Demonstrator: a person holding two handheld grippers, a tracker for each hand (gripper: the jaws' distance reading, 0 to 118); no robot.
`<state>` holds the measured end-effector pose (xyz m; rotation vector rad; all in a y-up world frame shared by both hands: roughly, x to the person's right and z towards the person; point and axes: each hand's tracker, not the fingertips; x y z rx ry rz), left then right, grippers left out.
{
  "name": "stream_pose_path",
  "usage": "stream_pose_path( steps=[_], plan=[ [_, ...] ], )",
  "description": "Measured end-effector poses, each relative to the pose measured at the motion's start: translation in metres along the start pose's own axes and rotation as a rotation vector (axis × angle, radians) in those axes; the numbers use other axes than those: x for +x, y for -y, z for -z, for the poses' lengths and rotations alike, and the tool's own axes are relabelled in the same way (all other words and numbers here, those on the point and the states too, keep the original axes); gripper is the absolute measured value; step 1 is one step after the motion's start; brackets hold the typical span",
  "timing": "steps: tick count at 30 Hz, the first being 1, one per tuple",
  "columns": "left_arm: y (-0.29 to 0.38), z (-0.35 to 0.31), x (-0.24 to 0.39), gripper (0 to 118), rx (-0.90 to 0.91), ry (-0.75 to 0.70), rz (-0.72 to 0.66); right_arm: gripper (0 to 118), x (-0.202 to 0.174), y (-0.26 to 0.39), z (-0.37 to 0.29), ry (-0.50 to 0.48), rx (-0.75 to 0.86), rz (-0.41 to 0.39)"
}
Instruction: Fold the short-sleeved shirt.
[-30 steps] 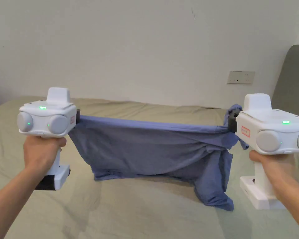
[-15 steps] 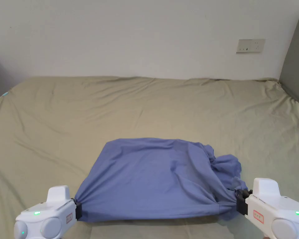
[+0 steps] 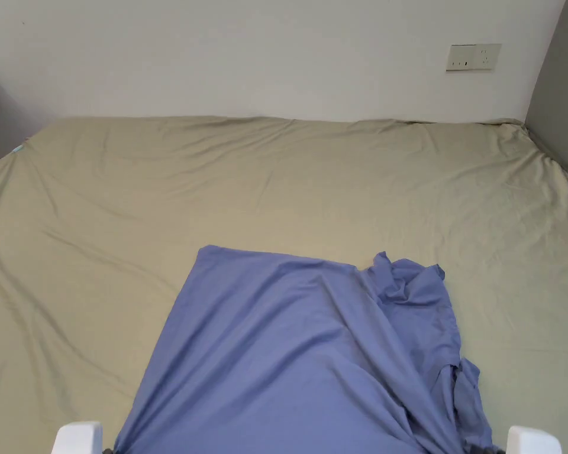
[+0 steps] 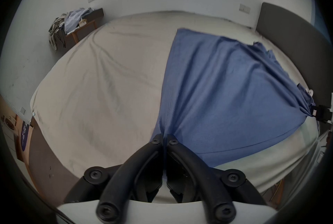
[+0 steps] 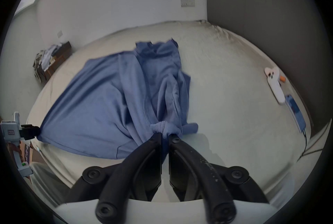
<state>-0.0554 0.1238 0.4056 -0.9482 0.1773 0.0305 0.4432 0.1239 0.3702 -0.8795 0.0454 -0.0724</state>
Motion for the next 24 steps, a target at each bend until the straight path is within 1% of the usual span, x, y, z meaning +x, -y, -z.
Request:
stream_pose_path(
  steps=[4, 5, 7, 10, 11, 12, 13, 14, 15, 16, 17, 18, 21, 24],
  plan=[
    [0.013, 0.016, 0.000, 1, -0.106, -0.010, -0.012, 7, 0.004, 0.032, 0.013, 0.012, -0.109, 0.046],
    [0.015, 0.021, 0.000, 1, -0.134, -0.013, -0.022, 7, 0.005, 0.037, 0.016, 0.019, -0.113, 0.046],
    [0.018, 0.027, -0.001, 1, -0.119, -0.010, -0.044, 7, 0.006, 0.045, 0.019, 0.032, -0.115, 0.056],
    [0.012, 0.023, 0.002, 3, -0.111, -0.014, -0.040, 8, 0.008, 0.038, 0.013, 0.020, -0.106, 0.087],
    [0.010, 0.022, 0.001, 15, -0.110, -0.005, -0.030, 19, 0.006, 0.031, 0.009, 0.016, -0.104, 0.086],
    [0.006, 0.018, 0.000, 31, -0.105, 0.009, -0.036, 31, 0.004, 0.023, 0.004, 0.013, -0.095, 0.082],
    [0.001, 0.011, 0.000, 56, -0.082, 0.044, -0.049, 41, 0.002, 0.016, -0.004, 0.010, -0.073, 0.066],
    [-0.006, 0.004, 0.000, 89, -0.046, 0.080, -0.065, 57, -0.001, 0.005, -0.013, -0.009, -0.027, 0.037],
    [-0.016, -0.011, 0.002, 107, 0.013, 0.106, -0.093, 73, -0.004, -0.007, -0.023, -0.011, 0.026, 0.018],
    [-0.024, -0.022, 0.004, 114, 0.052, 0.126, -0.106, 91, -0.009, -0.019, -0.032, 0.002, 0.072, 0.003],
    [-0.035, -0.035, 0.007, 113, 0.134, 0.135, -0.117, 111, -0.011, -0.032, -0.042, 0.014, 0.130, -0.010],
    [-0.046, -0.050, 0.011, 113, 0.210, 0.152, -0.120, 118, -0.014, -0.046, -0.054, 0.015, 0.197, -0.020],
    [-0.078, -0.090, 0.025, 113, 0.400, 0.183, -0.109, 118, -0.026, -0.082, -0.091, -0.007, 0.396, -0.043],
    [-0.103, -0.122, 0.039, 114, 0.600, 0.186, -0.105, 118, -0.036, -0.108, -0.123, 0.000, 0.547, -0.068]
  ],
)
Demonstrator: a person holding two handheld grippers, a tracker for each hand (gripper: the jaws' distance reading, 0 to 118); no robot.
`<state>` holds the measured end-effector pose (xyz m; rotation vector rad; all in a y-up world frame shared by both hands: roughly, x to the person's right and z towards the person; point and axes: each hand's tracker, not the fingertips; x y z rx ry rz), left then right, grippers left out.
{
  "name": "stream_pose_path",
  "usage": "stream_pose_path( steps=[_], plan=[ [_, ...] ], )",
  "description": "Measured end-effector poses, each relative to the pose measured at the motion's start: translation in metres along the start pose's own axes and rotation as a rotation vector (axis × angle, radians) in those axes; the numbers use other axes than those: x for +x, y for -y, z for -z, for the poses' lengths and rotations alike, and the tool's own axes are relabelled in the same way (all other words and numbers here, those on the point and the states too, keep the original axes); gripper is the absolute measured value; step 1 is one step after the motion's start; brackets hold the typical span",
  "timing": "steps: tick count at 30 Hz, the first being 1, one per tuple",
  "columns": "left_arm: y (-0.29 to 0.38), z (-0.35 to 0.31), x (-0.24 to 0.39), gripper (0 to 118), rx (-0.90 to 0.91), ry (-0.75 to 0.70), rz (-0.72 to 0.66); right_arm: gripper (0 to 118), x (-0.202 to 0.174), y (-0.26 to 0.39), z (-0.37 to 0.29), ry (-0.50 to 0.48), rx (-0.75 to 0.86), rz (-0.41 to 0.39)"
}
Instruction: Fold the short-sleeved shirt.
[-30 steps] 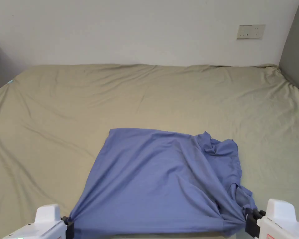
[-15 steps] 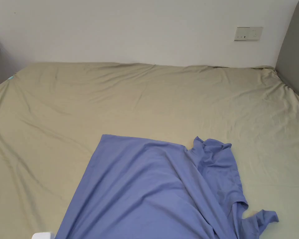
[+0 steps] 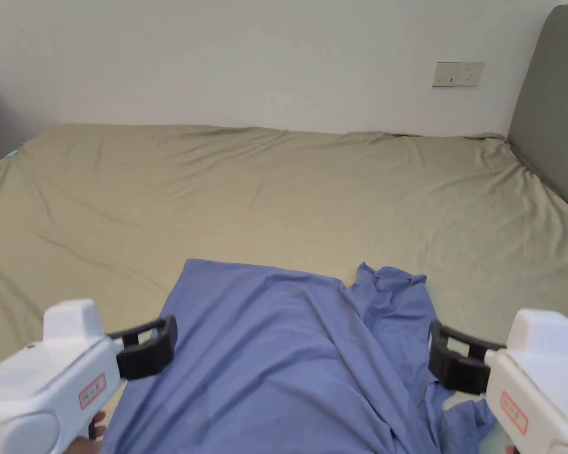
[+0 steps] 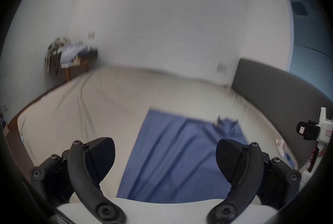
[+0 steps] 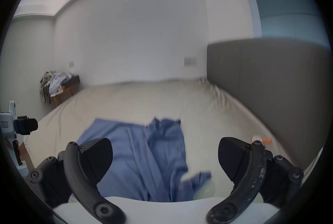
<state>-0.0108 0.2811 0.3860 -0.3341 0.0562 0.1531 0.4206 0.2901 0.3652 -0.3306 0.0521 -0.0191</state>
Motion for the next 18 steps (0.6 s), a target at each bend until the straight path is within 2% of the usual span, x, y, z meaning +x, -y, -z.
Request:
stream_pose_path(
  steps=[3, 7, 9, 10, 11, 13, 14, 16, 18],
  plan=[
    [-0.023, -0.006, 0.020, 114, 0.166, -0.008, 0.045, 118, -0.008, -0.026, -0.011, 0.030, 0.127, -0.034],
    [-0.033, -0.006, 0.042, 114, 0.277, -0.083, 0.104, 118, -0.016, -0.041, -0.020, 0.070, 0.203, -0.075],
    [-0.031, -0.005, 0.046, 109, 0.281, -0.076, 0.102, 106, -0.019, -0.042, -0.023, 0.082, 0.218, -0.085],
    [-0.030, -0.005, 0.047, 99, 0.293, -0.067, 0.105, 94, -0.019, -0.042, -0.024, 0.087, 0.220, -0.089],
    [-0.029, -0.003, 0.048, 72, 0.296, -0.053, 0.101, 68, -0.020, -0.041, -0.024, 0.091, 0.220, -0.091],
    [-0.027, 0.004, 0.050, 0, 0.254, -0.031, 0.107, 13, -0.019, -0.040, -0.022, 0.099, 0.220, -0.094],
    [-0.027, 0.008, 0.049, 0, 0.236, -0.043, 0.112, 1, -0.018, -0.039, -0.020, 0.101, 0.219, -0.092],
    [-0.026, 0.016, 0.045, 0, 0.168, 0.027, 0.116, 1, -0.013, -0.039, -0.017, 0.100, 0.214, -0.085],
    [-0.026, 0.025, 0.045, 0, 0.149, 0.000, 0.132, 1, -0.012, -0.038, -0.011, 0.107, 0.203, -0.087]
  ],
)
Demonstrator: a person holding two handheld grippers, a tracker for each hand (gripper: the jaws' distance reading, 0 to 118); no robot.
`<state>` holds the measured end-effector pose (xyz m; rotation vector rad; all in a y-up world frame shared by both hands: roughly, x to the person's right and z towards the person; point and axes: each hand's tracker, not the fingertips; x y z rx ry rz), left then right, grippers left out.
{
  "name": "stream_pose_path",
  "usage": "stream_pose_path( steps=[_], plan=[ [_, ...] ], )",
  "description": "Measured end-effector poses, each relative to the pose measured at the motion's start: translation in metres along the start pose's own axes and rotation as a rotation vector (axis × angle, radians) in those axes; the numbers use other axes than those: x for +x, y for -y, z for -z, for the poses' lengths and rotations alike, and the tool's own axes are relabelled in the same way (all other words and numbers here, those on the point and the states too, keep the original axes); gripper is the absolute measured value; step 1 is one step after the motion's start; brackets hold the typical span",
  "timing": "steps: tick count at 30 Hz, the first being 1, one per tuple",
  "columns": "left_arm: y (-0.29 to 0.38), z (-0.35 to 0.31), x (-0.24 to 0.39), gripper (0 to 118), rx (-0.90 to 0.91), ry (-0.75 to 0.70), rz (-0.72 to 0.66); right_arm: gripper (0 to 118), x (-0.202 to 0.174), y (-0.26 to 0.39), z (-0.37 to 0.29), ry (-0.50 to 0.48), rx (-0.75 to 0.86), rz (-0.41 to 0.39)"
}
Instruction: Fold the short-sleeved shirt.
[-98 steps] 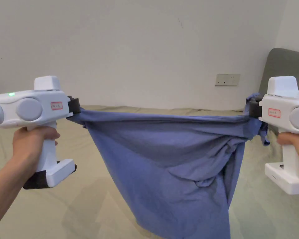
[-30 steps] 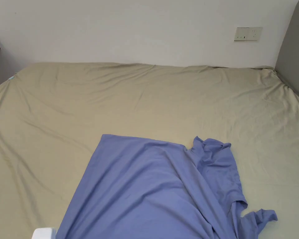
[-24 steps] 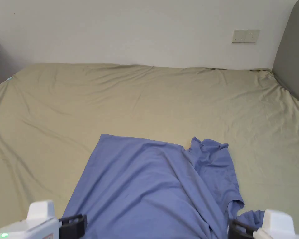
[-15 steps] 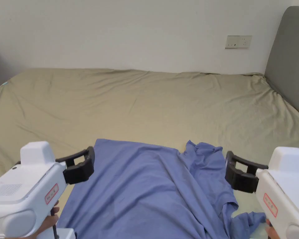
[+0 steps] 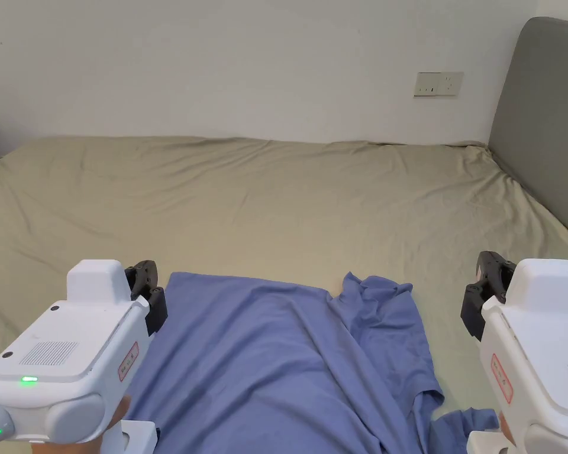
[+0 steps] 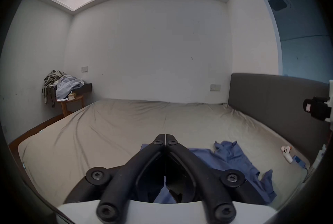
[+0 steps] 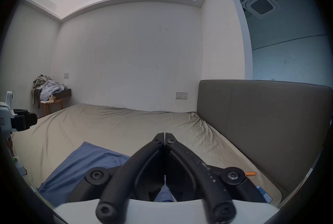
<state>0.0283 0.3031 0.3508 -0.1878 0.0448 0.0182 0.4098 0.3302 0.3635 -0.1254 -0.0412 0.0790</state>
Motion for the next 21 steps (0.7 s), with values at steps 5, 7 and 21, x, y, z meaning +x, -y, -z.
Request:
stream_pose_path(
  steps=[5, 7, 21],
  plan=[
    [0.001, 0.046, -0.007, 0, -0.143, 0.029, 0.022, 1, 0.003, 0.002, 0.020, 0.002, -0.016, -0.007],
    [-0.001, 0.077, -0.015, 0, -0.219, 0.055, 0.004, 1, 0.003, 0.002, 0.033, 0.003, -0.022, -0.015],
    [0.058, 0.354, -0.075, 64, -0.631, 0.052, -0.066, 1, -0.004, 0.036, 0.159, 0.037, -0.143, -0.050]
  ],
)
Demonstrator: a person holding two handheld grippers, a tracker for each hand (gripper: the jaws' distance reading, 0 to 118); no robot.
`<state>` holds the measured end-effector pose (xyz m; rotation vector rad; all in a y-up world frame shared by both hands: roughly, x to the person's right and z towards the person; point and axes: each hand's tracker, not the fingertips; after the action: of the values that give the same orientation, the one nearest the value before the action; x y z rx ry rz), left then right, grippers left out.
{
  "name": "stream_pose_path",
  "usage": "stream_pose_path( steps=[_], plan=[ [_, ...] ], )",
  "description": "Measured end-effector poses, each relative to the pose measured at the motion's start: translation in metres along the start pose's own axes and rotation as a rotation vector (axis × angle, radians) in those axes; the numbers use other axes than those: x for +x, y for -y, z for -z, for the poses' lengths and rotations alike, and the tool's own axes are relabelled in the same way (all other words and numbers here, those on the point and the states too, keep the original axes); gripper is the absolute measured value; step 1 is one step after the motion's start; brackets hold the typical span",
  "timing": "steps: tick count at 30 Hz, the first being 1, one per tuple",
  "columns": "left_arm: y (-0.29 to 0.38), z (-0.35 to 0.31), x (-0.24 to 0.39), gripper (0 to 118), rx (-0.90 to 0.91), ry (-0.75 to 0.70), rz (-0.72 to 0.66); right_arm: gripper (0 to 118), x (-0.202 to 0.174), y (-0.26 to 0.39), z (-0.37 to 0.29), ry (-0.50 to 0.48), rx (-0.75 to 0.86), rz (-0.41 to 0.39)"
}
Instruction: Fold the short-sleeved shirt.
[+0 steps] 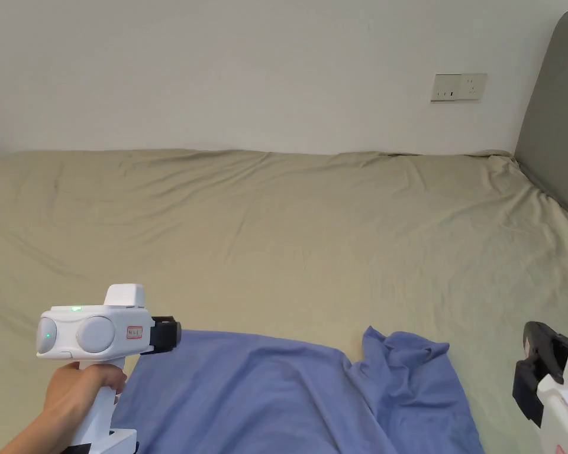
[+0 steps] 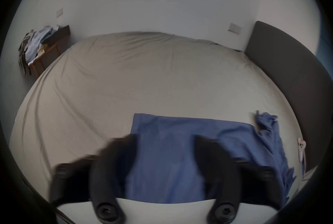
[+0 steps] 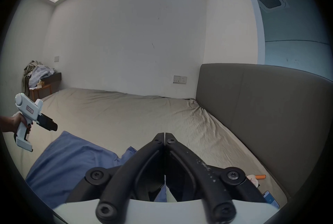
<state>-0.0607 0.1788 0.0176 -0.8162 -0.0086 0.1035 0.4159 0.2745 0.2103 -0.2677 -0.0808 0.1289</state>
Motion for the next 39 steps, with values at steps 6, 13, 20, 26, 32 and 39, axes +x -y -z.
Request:
stream_pose_path(
  steps=[6, 13, 20, 26, 32, 39],
  plan=[
    [-0.003, 0.083, -0.015, 97, -0.147, -0.086, -0.049, 1, -0.002, 0.021, 0.042, 0.013, -0.071, 0.009],
    [0.018, 0.097, 0.003, 14, -0.124, -0.130, 0.054, 2, 0.002, 0.048, 0.084, -0.031, -0.261, 0.039],
    [0.013, 0.054, 0.011, 0, -0.018, -0.070, 0.005, 98, 0.008, 0.070, 0.177, -0.114, -0.515, 0.041],
    [0.007, -0.008, 0.013, 0, 0.074, 0.018, -0.002, 114, 0.002, 0.106, 0.259, -0.110, -0.682, 0.023],
    [0.004, -0.036, 0.013, 0, 0.106, 0.050, 0.016, 50, -0.007, 0.129, 0.268, -0.138, -0.706, 0.036],
    [0.007, -0.065, 0.011, 0, 0.153, 0.034, -0.030, 1, -0.012, 0.096, 0.222, -0.130, -0.539, -0.129]
  ],
)
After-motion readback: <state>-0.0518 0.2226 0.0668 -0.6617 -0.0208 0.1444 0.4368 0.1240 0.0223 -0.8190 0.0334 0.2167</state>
